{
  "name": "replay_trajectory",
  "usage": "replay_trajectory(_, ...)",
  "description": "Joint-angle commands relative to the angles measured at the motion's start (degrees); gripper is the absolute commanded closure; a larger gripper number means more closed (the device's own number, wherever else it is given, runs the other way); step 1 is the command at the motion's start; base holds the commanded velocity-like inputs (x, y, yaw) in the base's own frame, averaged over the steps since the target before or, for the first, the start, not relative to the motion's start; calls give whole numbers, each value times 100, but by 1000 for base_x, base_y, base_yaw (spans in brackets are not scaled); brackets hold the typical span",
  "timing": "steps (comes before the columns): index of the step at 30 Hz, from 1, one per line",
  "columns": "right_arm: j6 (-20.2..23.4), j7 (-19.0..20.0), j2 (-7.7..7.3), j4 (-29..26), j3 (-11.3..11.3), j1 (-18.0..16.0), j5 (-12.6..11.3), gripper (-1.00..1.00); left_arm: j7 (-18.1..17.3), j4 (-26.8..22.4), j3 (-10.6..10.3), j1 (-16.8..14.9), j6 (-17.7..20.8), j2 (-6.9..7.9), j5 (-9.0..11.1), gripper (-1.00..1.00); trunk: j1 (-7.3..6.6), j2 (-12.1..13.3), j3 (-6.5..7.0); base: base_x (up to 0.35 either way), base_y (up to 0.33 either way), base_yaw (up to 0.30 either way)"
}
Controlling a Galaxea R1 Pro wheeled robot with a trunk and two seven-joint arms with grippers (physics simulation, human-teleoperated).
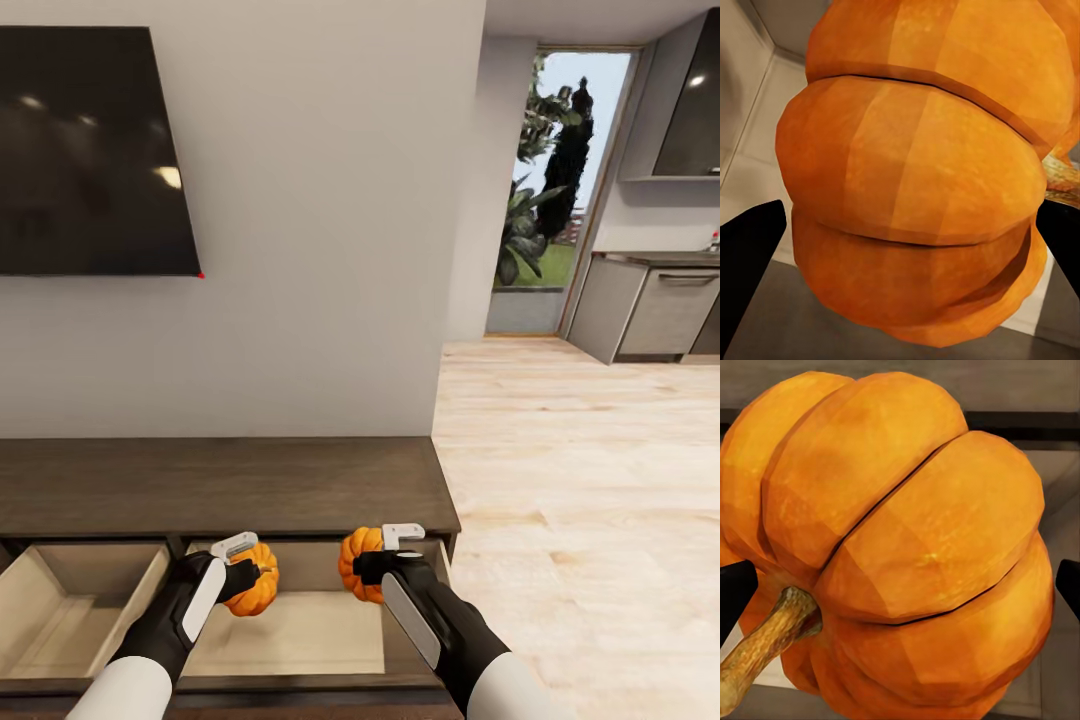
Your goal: Place each of the two pumpkins and all three candles from the living room inside a cabinet in the living room (use any cabinet), then make sure every cabinet is closed, and position the cauldron so it is next to a table in the living room.
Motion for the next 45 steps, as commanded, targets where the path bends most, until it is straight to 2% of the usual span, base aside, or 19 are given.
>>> replay_trajectory(1, 0, -4, 0, -1, 1, -1, 3, 100, -4, -1, 0, -1, -2, 0, 2, 100, 22, -42, -18, 3, 0, 0)
replay_trajectory(24, 80, -17, 0, 2, 1, -3, -43, 100, -2, -1, 0, -1, -27, -5, -7, 100, 528, -964, -431, 0, 0, 0)
replay_trajectory(29, 368, -24, 0, 81, -1, -158, -96, 100, 2, -1, 0, -1, -28, -9, -7, 100, 637, -1165, -521, 0, 0, 0)
replay_trajectory(36, 421, -30, 0, 112, -3, -185, -103, 100, -3, -1, 0, -1, -28, -9, -3, 100, 791, -1446, -646, 0, 0, 0)
replay_trajectory(45, 426, -22, 0, 113, -4, -185, -106, 100, -29, -1, 0, -1, -4, -2, 24, 100, 791, -1446, -646, 9, 0, 0)
